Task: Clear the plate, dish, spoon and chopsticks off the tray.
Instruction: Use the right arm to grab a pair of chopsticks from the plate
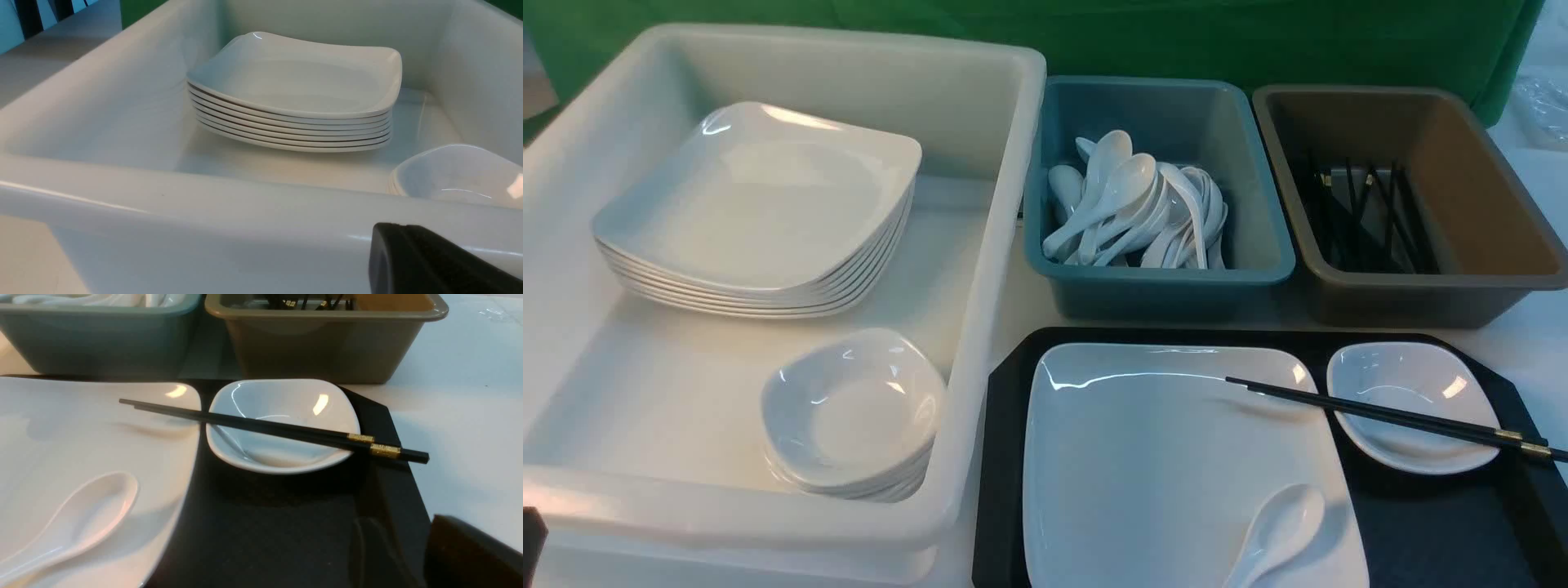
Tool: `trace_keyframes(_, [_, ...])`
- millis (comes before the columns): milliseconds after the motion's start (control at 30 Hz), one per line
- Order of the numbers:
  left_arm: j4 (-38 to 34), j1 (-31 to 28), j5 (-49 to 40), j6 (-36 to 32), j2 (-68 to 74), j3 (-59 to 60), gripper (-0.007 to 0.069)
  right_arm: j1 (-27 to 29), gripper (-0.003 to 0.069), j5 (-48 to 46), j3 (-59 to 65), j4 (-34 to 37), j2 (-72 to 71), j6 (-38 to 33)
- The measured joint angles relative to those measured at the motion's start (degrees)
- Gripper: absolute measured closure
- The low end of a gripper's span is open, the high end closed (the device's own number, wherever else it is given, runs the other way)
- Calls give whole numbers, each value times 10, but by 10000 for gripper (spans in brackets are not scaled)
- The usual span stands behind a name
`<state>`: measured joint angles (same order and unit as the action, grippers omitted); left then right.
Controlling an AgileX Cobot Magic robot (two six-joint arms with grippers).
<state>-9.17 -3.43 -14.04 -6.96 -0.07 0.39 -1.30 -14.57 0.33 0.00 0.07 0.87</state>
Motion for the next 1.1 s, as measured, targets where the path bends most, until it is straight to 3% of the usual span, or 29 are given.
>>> trace_keyframes(967, [0,0,0,0,0,0,610,0,419,0,0,0,0,0])
trace_keyframes(1100, [-47,0,29,25,0,0,610,0,419,0,0,0,0,0])
